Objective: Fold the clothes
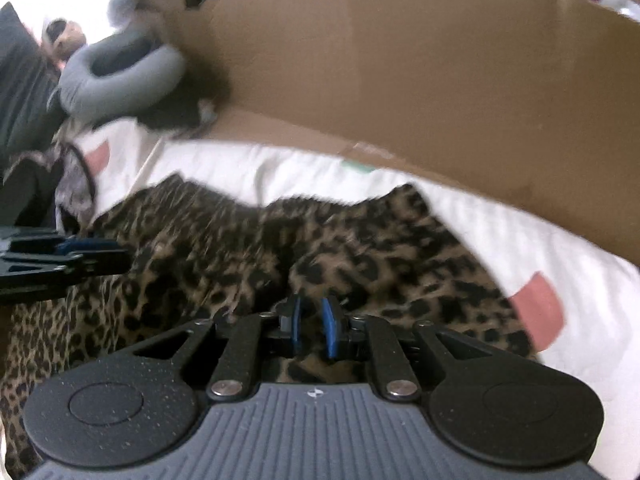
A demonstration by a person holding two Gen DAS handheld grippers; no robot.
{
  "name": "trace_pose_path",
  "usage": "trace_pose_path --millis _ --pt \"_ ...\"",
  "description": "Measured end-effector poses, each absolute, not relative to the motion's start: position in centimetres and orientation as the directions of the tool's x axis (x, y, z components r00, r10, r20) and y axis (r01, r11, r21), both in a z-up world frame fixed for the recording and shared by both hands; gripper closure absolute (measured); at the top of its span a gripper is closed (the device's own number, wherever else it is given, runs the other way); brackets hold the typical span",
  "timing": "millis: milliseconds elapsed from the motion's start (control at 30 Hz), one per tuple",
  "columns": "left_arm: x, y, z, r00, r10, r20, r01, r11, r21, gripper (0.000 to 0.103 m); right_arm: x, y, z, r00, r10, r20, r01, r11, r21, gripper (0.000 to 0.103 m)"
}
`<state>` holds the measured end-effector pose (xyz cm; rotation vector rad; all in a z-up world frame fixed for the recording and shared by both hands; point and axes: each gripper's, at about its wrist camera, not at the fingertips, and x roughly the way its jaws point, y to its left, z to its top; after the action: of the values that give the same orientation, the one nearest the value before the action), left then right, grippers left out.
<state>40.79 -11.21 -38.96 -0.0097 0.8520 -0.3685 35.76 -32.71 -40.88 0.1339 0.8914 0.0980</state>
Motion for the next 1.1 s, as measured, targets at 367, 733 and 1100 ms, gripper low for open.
trace_pose_path --millis 367,733,1100 --pt "40.8 -10.1 -40.1 0.557 -0.315 -0.768 0.251 0.946 -0.206 0.055 36.5 -32.6 -42.3 0.547 0.110 -0.830 0.022 0.989 0.145 0.083" --pt "37.2 -8.4 -38.5 0.538 -0.295 -0.790 0.304 0.942 -0.145 0.029 33.5 -31.5 -40.6 0.535 0.173 -0.827 -0.136 0.984 0.118 0.041" --pt "32.5 -3.3 -39.1 0.513 -0.229 -0.827 0.266 0.959 -0.100 0.022 29.3 -35.4 -40.8 0.513 0.190 -0.837 -0.175 0.978 0.115 0.021"
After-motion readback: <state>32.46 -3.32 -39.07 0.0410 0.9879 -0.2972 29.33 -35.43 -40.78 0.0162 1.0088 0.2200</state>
